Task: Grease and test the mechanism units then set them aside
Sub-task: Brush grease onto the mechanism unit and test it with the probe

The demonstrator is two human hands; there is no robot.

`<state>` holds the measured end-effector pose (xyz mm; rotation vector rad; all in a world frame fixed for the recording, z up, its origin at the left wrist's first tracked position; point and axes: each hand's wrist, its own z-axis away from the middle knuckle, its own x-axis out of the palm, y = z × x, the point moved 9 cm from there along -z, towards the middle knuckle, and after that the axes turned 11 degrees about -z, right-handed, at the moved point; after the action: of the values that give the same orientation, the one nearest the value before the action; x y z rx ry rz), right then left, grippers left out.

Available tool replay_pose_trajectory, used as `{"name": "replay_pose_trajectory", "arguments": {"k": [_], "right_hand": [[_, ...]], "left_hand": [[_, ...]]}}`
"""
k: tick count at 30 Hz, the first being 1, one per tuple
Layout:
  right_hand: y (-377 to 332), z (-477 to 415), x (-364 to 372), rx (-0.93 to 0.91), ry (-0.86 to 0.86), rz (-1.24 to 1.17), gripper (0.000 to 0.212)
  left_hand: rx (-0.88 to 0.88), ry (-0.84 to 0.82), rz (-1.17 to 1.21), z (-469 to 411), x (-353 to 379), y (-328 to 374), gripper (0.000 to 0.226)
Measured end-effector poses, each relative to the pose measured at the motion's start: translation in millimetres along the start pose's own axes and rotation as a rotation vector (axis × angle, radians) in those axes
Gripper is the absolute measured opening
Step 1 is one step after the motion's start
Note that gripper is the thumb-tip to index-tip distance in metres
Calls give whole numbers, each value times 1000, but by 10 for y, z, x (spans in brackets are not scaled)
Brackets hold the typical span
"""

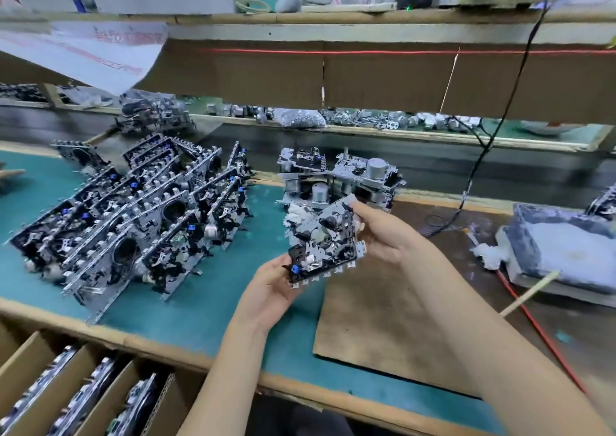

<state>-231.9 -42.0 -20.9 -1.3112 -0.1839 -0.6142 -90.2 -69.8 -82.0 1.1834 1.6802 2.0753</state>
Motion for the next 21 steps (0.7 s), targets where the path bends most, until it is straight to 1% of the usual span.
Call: {"name": "replay_pose_trajectory", "arguments": {"k": [1, 2, 3, 4, 5, 7, 9, 11, 13, 15, 17, 19, 21], "right_hand": [[-71, -35, -70, -72, 60, 235, 35], [-195, -42, -124, -185, 159, 548, 41], [-314, -61, -144, -305, 241, 844, 42], [-342, -100, -156, -343, 292, 1085, 40], [-290, -155, -180, -313, 313, 1254, 37], [-107, -237, -233, -215, 298, 1459, 37], [12, -250, -282, -187, 277, 1485, 36], [25, -195, -294, -205, 259, 1435, 31], [17, -145, -301, -238, 223, 1374, 28], [-42, -51, -297, -295, 206, 1299, 27], [-153, 57, -294, -347, 199, 1165, 26], [-249, 139, -285, -352, 153, 997, 24], [-320, 211, -269, -328, 105, 879, 23]], "left_hand": [[16, 6, -2, -8, -28, -1, 59], [24, 25, 3, -9, -54, 2, 53], [33, 55, 7, -7, -95, 5, 40], [37, 88, 18, 10, -120, 18, 27], [46, 123, 30, 9, -172, 10, 25], [45, 158, 44, -1, -218, -3, 28], [54, 182, 46, 8, -222, 8, 30], [55, 192, 69, 13, -218, 19, 44], [55, 205, 92, 26, -220, 29, 50], [53, 216, 102, 23, -225, 27, 46], [52, 224, 78, 14, -224, 26, 37], [57, 221, 48, 14, -203, 45, 33], [66, 213, 21, 21, -180, 64, 31]]}}
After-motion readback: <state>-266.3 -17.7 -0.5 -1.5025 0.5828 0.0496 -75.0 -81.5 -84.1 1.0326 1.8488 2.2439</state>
